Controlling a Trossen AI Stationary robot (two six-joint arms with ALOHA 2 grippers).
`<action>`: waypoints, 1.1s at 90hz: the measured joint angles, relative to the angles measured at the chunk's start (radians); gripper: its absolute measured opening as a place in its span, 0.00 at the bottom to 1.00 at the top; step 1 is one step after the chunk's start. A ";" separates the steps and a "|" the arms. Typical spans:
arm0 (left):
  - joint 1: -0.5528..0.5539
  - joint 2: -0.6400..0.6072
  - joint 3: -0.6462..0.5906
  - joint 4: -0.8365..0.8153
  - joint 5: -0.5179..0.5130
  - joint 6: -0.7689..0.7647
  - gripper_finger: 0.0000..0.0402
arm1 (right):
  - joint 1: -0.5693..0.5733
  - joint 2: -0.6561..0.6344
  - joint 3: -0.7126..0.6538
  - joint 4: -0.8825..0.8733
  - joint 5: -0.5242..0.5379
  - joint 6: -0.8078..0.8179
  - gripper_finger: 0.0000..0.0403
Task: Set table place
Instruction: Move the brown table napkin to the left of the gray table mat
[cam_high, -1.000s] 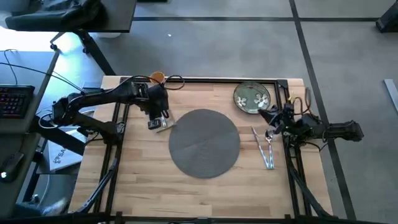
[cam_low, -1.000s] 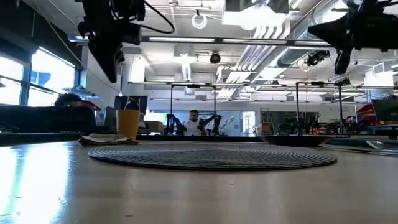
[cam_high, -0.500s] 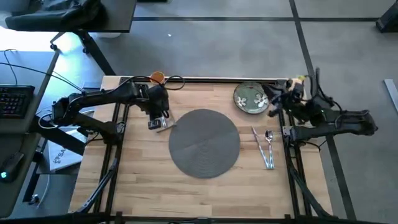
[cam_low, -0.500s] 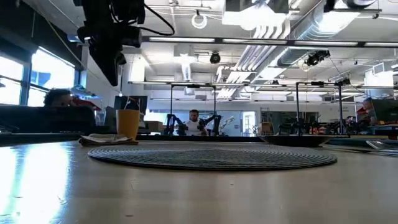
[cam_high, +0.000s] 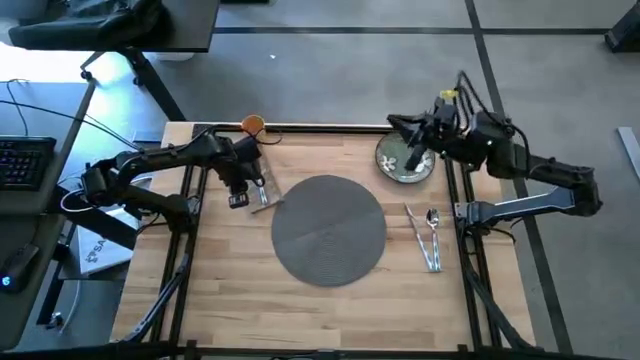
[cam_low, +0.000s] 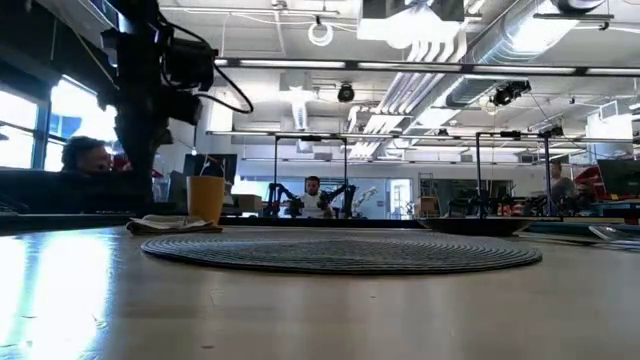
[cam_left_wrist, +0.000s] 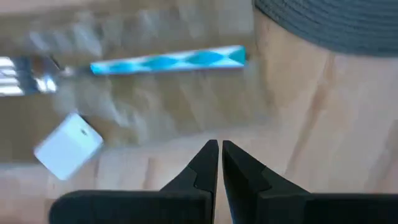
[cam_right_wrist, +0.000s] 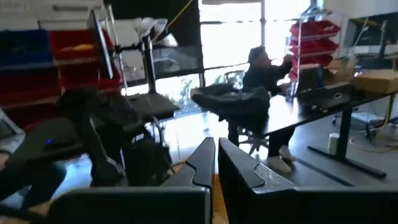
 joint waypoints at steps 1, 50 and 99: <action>0.003 0.000 -0.001 0.011 0.000 0.004 0.01 | -0.003 0.000 0.001 0.000 0.000 0.001 0.00; 0.143 0.003 -0.097 0.260 0.139 -0.102 0.01 | -0.028 0.000 0.002 0.018 -0.029 0.000 0.00; 0.051 -0.002 -0.150 0.193 0.052 -0.102 0.01 | -0.124 -0.031 0.002 0.054 -0.134 -0.039 0.00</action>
